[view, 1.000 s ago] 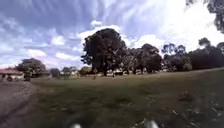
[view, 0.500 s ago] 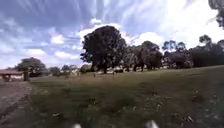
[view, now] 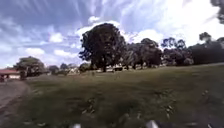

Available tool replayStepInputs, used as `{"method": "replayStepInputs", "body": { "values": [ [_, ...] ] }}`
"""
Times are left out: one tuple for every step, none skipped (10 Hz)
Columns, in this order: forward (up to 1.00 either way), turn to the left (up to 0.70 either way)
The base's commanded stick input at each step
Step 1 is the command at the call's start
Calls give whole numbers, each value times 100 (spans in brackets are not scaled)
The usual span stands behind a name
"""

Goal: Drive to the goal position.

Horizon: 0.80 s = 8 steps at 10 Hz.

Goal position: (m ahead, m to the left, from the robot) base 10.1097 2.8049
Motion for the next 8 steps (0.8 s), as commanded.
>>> {"method": "replayStepInputs", "body": {
  "values": [
    [70,5],
    [70,19],
    [70,34],
    [70,35],
    [70,35],
    [70,20],
    [70,0],
    [70,0]
  ]
}}
